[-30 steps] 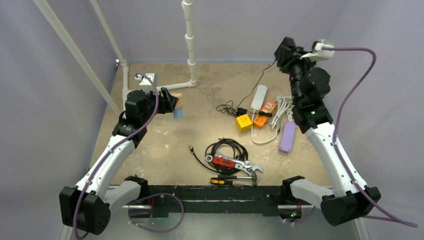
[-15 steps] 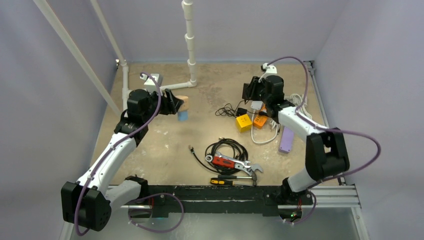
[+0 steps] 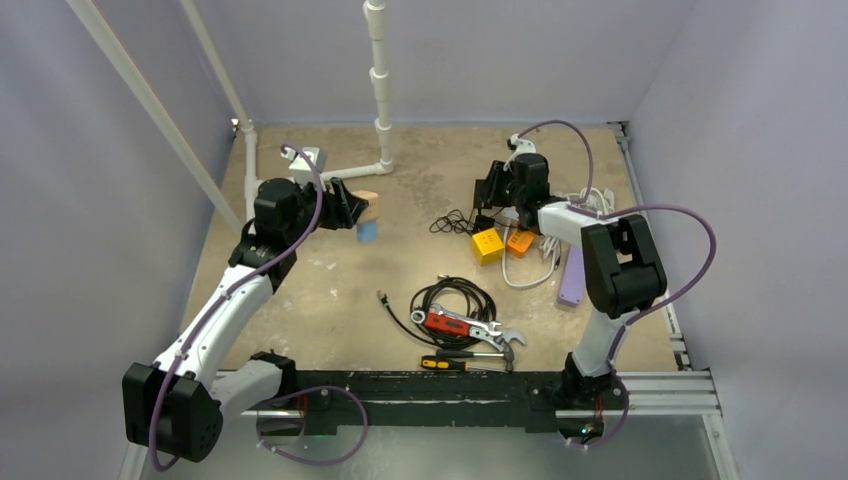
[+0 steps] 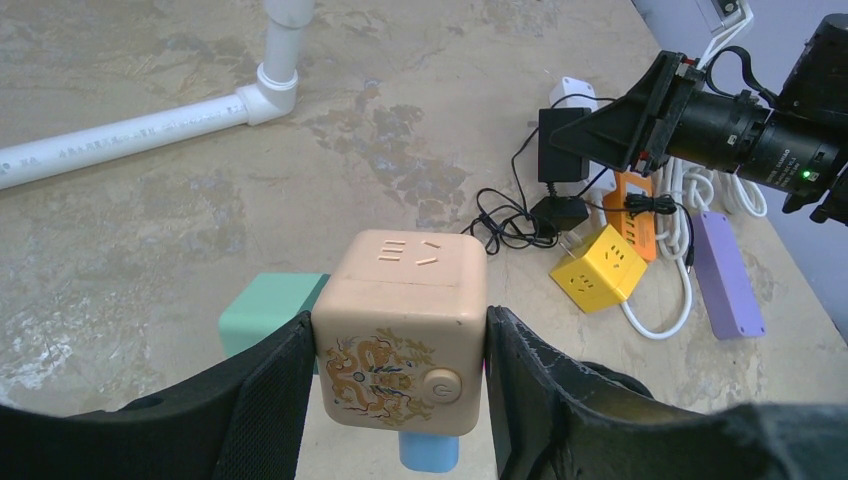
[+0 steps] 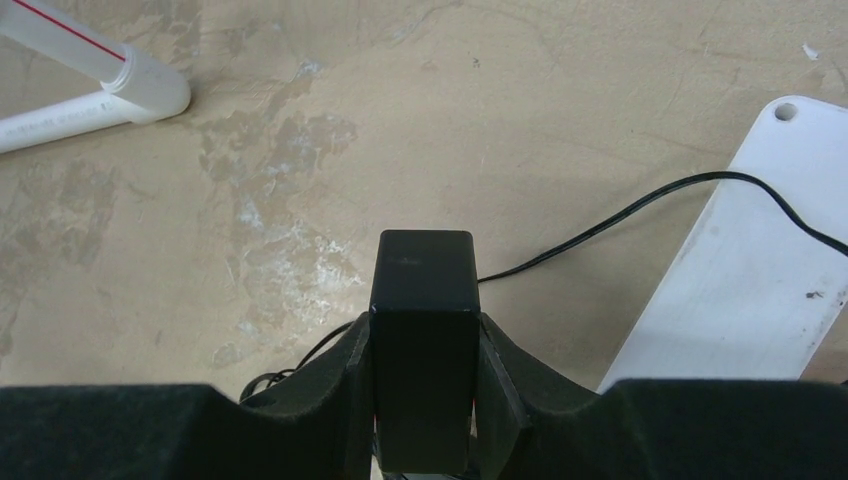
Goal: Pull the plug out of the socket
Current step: Place the plug at the center of the board.
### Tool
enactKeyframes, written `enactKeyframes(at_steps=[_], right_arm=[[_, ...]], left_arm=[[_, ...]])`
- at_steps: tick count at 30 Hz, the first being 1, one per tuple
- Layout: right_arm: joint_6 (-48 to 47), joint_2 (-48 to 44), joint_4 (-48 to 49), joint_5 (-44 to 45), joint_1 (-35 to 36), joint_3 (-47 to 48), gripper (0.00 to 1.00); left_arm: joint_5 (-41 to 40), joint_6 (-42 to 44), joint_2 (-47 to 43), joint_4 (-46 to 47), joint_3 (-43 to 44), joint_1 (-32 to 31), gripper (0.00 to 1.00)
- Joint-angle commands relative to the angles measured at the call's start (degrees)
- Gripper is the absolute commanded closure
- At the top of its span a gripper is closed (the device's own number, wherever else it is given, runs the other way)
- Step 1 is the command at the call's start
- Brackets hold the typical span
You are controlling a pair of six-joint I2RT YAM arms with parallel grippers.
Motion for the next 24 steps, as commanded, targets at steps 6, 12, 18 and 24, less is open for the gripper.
enactKeyframes(at_steps=[6, 12, 18, 24], right_arm=[[0.89, -1.57, 2.33, 4.31, -0.75, -0.42, 0.40], [0.72, -5.91, 3.36, 5.13, -0.75, -2.10, 0.22], [-0.61, -16.60, 7.12, 4.62, -0.56, -6.50, 0.17], [1.50, -29.68, 13.53, -2.11, 5.78, -11.96, 0.15]], left_arm=[[1.18, -2.30, -0.07, 5.20, 0.91, 0.07, 1.00], [0.63, -4.02, -0.60, 6.50, 0.22, 0.07, 1.00], [-2.02, -10.04, -0.88, 9.86, -1.51, 0.23, 1.00], [-2.16, -20.41, 1.38, 18.93, -3.72, 0.54, 1.00]])
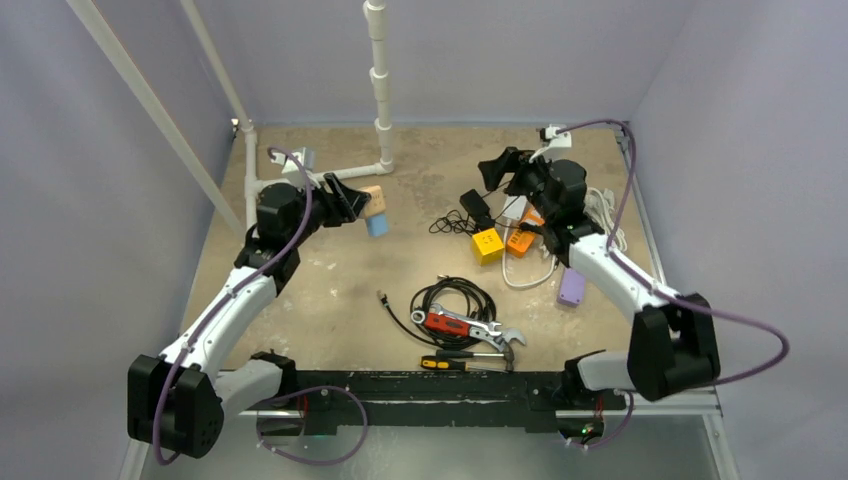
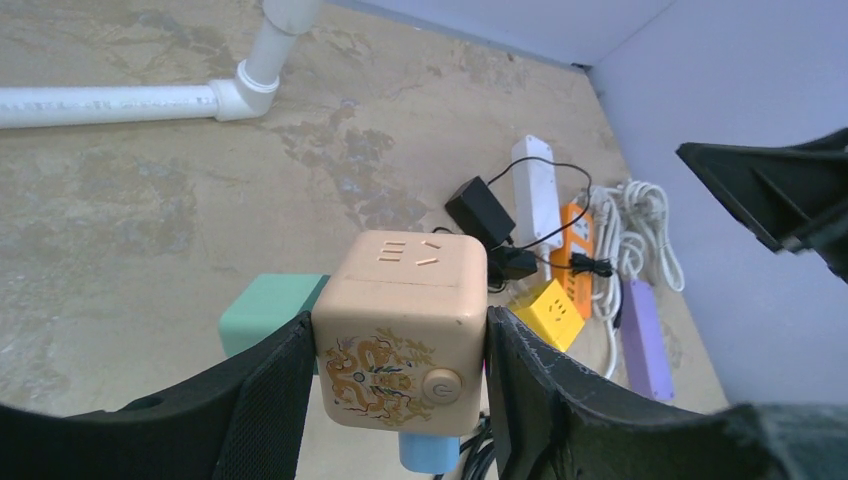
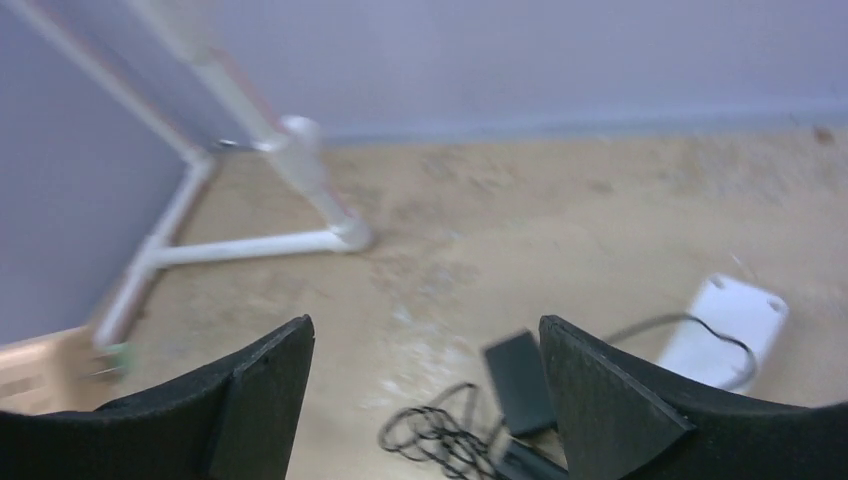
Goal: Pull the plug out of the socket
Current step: Place the plug at the center of the board, then remove the plug from the socket.
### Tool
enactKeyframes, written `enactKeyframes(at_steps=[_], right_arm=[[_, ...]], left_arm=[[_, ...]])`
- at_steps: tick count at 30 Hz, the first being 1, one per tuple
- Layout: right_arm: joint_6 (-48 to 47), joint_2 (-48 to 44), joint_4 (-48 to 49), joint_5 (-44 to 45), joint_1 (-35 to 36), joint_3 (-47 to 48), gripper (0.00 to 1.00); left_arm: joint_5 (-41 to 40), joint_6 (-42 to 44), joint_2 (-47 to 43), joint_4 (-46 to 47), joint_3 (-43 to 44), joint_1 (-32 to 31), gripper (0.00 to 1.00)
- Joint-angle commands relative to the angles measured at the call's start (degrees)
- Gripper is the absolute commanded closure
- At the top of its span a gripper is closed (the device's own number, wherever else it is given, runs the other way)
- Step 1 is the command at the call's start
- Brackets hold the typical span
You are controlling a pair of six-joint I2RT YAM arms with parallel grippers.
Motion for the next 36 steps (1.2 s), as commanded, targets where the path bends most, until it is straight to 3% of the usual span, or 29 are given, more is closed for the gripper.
enactKeyframes(at_steps=[1, 8, 12, 22, 36], right_arm=[[0.89, -7.72, 7.34, -2.73, 8.38, -2.05, 0.15], [5.31, -6.12, 12.22, 2.69, 26.14, -2.53, 0.15], [6.74, -1.21, 12.34, 4.82, 30.94, -0.73, 0.16], [6.44, 9.11, 10.85, 10.55, 34.74, 2.53, 0.21], [4.18, 15.69, 8.27, 17.88, 36.22, 7.20, 0.29]], left_arm=[[-0.43, -12.15, 1.05, 14.24, -1.30, 0.42, 1.00], [1.07, -23.92, 6.30, 25.18, -5.84, 0.45, 1.00], [0.46, -24.42, 6.58, 26.40, -7.57, 0.46, 1.00], [2.16, -25.82, 6.35, 27.13, -10.94, 2.51, 1.00], [3.39, -26.04, 7.03, 27.46, -10.83, 3.36, 1.00]])
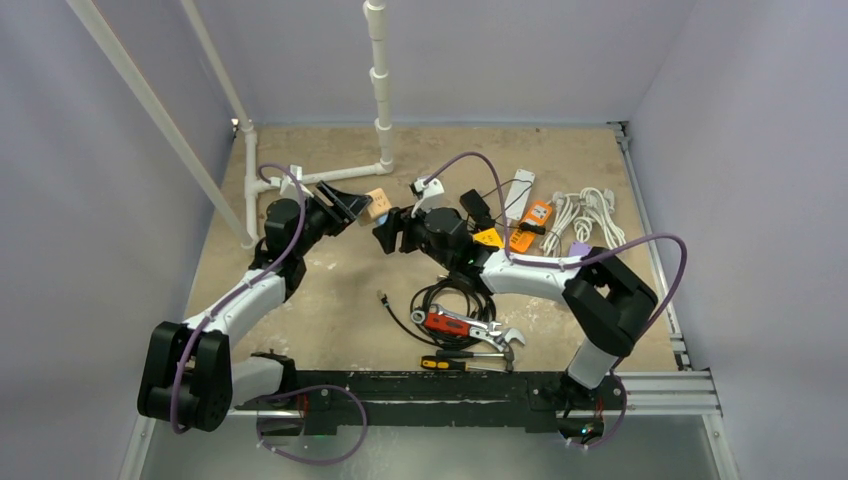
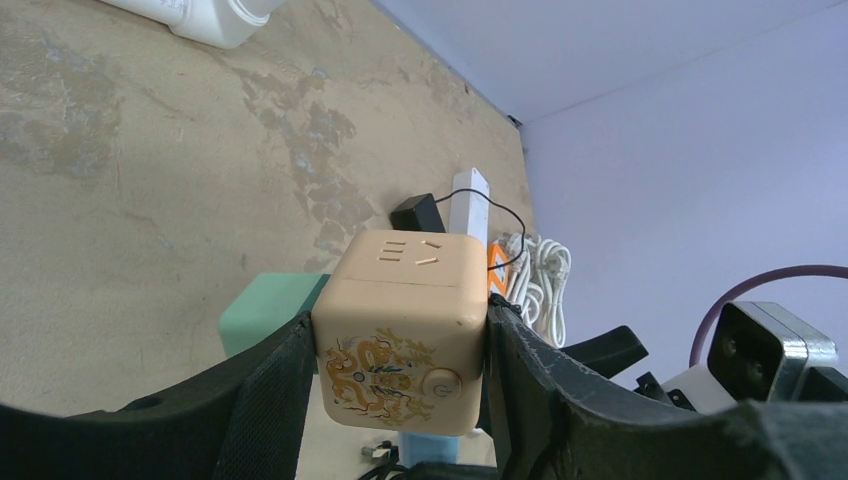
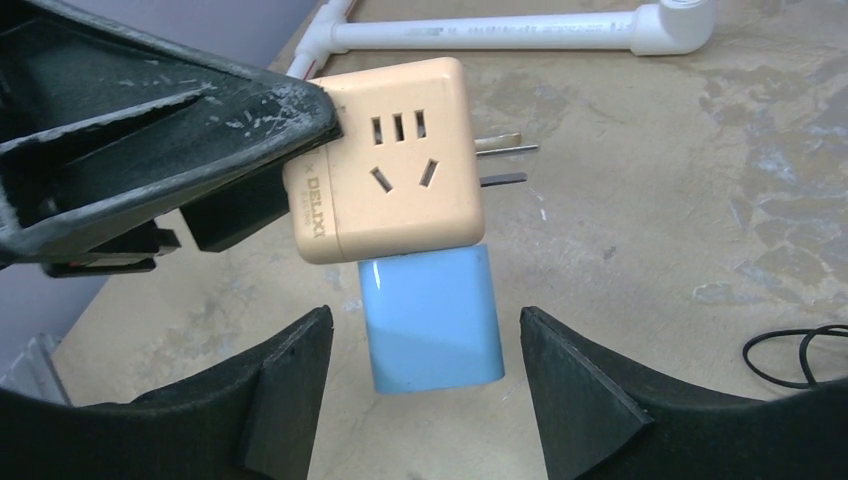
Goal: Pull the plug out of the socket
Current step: Remove the plug from the socket.
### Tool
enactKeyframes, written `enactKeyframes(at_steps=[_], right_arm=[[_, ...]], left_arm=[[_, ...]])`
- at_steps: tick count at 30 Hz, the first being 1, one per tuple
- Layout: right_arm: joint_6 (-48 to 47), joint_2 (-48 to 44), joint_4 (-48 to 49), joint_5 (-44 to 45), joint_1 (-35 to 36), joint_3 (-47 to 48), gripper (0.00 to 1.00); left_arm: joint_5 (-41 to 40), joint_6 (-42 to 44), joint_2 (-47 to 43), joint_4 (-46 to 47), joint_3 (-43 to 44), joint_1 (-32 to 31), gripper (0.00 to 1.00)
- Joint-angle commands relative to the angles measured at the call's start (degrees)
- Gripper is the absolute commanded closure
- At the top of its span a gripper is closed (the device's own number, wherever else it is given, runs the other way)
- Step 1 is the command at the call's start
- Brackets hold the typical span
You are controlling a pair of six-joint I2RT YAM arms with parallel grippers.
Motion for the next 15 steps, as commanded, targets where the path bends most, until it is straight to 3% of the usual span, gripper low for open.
enactKeyframes(at_steps=[1, 15], right_arm=[[-1.73, 0.83, -0.43, 4.11, 0.22, 3.70, 0.31], [-4.77, 2.37, 0.16, 3.77, 0.99, 5.40, 0.46]], left_arm=[[1.34, -1.05, -0.42, 5.82, 0.29, 0.63, 1.00], [1.34, -1.17, -0.01, 6.18, -0.02, 0.72, 1.00]])
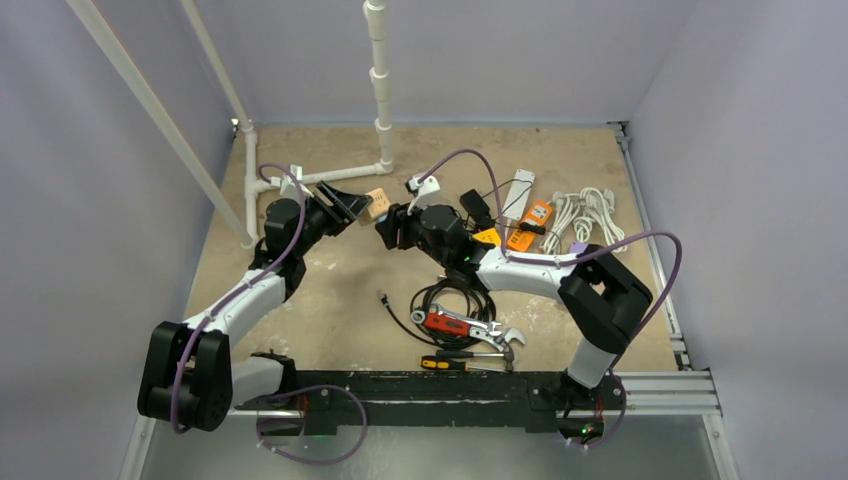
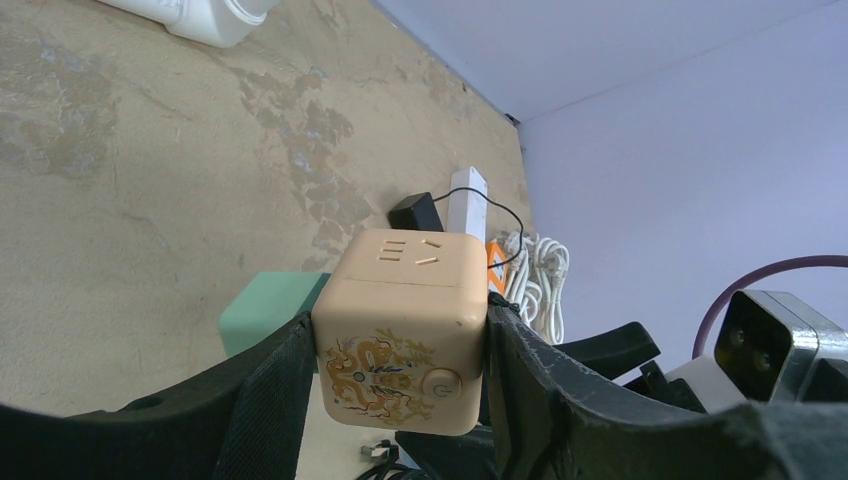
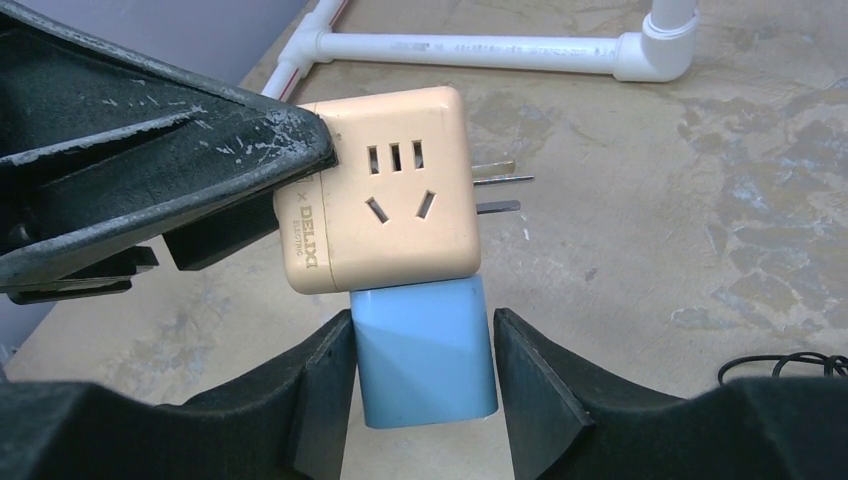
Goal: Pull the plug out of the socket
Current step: Remove the plug from the socket.
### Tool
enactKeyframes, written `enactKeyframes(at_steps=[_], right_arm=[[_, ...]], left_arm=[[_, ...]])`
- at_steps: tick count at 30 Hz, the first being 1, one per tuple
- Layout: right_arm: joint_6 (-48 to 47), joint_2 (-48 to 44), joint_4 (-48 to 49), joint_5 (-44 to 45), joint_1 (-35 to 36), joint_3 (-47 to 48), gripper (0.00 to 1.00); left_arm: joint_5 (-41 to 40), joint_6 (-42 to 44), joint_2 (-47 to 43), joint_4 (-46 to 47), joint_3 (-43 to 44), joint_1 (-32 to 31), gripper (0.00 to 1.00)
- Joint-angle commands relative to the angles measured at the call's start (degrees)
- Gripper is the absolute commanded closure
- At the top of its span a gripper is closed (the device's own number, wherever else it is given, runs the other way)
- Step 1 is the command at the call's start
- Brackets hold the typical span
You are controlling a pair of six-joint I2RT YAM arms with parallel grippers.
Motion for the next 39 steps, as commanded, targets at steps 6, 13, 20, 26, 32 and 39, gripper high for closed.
enactKeyframes(at_steps=[6, 13, 20, 26, 32, 39], right_arm=[[0.59, 1.53, -3.32, 6.19, 2.14, 4.79, 0.45], [1.41, 1.27, -2.71, 3.84, 2.31, 3.45, 0.34], [-1.02, 1.10, -0.56, 0.72, 2.31, 2.29, 0.42], [-3.55, 0.91, 1.49, -1.50, 2.22, 0.76, 0.55], [-8.18, -0.70, 4.44, -3.05, 2.13, -1.27, 0.80], [-12.45, -4.17, 9.04, -6.93, 1.60, -4.89, 0.95]], left_arm=[[0.51, -1.24, -0.23, 6.15, -0.21, 0.63, 1.00], [0.73, -1.06, -0.37, 6.12, -0.02, 1.06, 1.00], [1.19, -1.06, -0.24, 6.13, 0.24, 1.42, 1.00], [2.16, -0.76, 0.02, 6.08, 0.92, 1.92, 1.00], [3.48, 0.02, 0.87, 5.62, 2.02, 1.95, 1.00], [3.71, 0.15, 1.26, 5.61, 2.14, 1.95, 1.00]])
